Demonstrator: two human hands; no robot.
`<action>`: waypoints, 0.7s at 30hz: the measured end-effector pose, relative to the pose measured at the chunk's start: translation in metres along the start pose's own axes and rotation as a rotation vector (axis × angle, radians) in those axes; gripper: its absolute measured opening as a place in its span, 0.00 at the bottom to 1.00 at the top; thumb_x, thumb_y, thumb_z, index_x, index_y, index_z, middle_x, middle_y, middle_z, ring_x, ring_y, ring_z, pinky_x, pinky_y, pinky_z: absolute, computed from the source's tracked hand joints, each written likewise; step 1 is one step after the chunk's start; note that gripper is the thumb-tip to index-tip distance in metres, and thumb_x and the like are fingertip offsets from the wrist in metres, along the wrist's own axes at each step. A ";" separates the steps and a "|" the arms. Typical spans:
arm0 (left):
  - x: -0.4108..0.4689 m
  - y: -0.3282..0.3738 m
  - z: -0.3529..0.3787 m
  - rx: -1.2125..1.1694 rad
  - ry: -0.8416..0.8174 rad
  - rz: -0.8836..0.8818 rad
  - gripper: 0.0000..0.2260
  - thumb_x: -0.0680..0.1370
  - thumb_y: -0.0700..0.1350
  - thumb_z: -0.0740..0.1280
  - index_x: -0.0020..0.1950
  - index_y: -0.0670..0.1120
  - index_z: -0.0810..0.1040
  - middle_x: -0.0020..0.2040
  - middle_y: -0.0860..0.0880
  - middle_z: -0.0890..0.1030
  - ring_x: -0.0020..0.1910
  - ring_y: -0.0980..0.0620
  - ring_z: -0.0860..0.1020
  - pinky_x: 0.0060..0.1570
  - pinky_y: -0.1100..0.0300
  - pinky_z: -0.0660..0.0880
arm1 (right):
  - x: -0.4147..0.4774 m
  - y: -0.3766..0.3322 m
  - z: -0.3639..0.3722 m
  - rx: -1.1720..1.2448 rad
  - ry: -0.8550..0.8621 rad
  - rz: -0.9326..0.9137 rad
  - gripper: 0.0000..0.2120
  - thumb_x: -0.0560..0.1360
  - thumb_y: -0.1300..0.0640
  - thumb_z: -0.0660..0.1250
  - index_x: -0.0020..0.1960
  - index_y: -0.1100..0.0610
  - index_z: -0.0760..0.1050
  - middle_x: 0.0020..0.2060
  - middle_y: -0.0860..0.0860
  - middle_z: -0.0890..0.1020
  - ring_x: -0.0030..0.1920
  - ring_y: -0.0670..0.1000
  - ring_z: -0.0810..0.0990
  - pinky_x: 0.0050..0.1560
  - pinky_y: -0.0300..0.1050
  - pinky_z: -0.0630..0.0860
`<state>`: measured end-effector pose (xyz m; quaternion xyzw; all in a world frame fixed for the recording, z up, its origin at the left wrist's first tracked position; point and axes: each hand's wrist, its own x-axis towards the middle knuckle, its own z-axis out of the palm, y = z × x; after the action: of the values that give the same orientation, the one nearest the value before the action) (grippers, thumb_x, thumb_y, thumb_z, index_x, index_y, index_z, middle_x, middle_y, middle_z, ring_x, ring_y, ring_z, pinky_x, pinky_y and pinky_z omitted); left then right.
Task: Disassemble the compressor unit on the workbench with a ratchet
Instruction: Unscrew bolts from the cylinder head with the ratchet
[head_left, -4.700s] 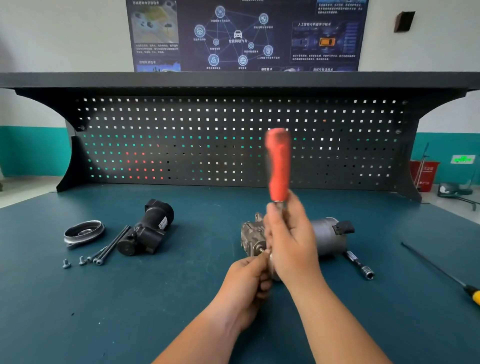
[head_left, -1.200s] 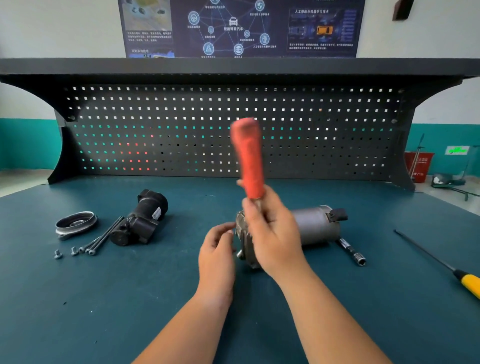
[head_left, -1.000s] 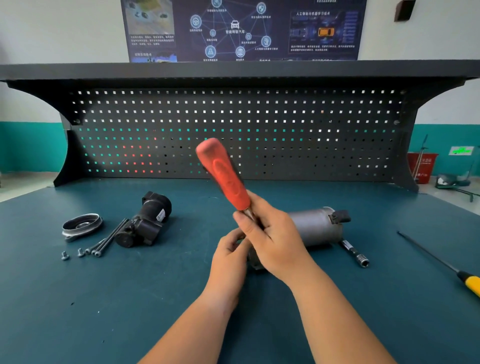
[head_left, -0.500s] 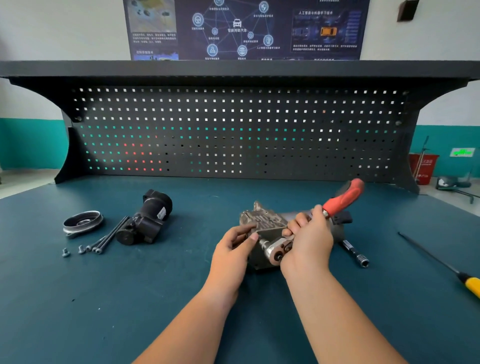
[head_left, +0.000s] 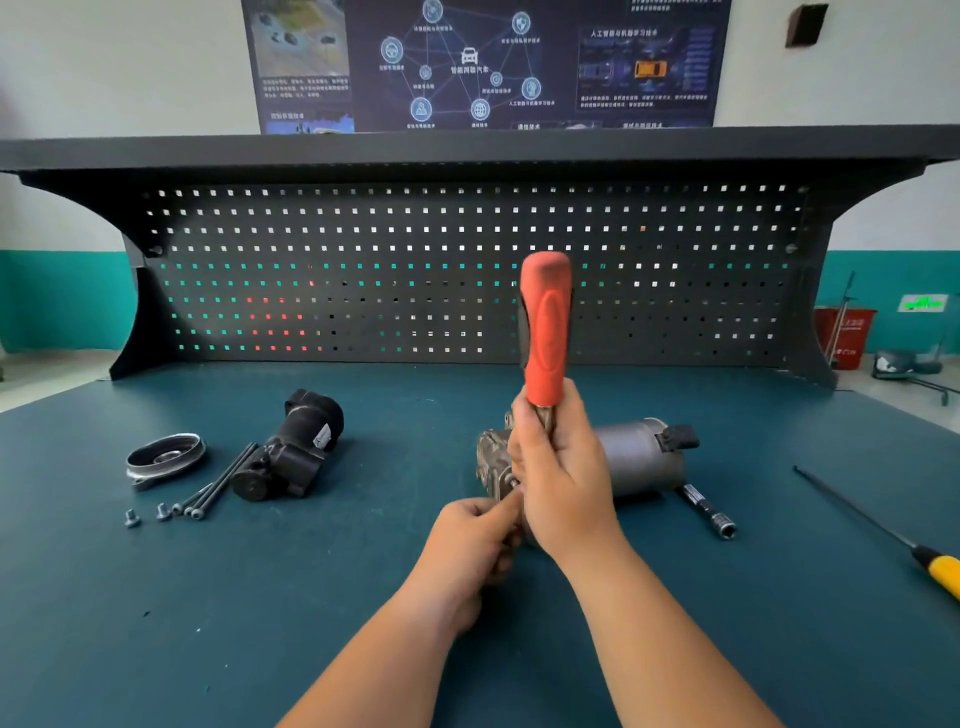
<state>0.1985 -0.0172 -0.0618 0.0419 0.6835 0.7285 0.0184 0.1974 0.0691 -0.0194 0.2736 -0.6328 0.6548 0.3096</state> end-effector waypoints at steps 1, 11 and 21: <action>0.000 0.000 0.000 -0.033 -0.015 -0.014 0.27 0.78 0.40 0.61 0.17 0.48 0.67 0.20 0.55 0.66 0.19 0.58 0.59 0.19 0.68 0.55 | -0.001 -0.001 0.000 -0.017 -0.016 -0.002 0.06 0.75 0.46 0.58 0.41 0.46 0.66 0.25 0.43 0.68 0.26 0.43 0.63 0.29 0.39 0.63; 0.000 0.006 0.004 -0.302 -0.111 -0.111 0.19 0.76 0.48 0.66 0.26 0.48 0.69 0.23 0.53 0.68 0.18 0.59 0.59 0.18 0.69 0.55 | 0.011 0.006 -0.016 0.597 0.721 0.591 0.11 0.81 0.56 0.56 0.39 0.53 0.64 0.18 0.43 0.63 0.18 0.42 0.60 0.19 0.33 0.59; 0.001 0.004 -0.002 -0.144 -0.048 -0.098 0.23 0.74 0.53 0.66 0.20 0.49 0.67 0.24 0.54 0.62 0.21 0.56 0.57 0.20 0.66 0.53 | 0.010 -0.002 -0.002 0.302 0.391 0.234 0.07 0.81 0.57 0.57 0.44 0.54 0.67 0.22 0.42 0.64 0.22 0.41 0.61 0.22 0.33 0.61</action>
<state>0.1976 -0.0196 -0.0577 0.0244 0.6298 0.7729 0.0736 0.1928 0.0722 -0.0104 0.1098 -0.4835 0.8135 0.3040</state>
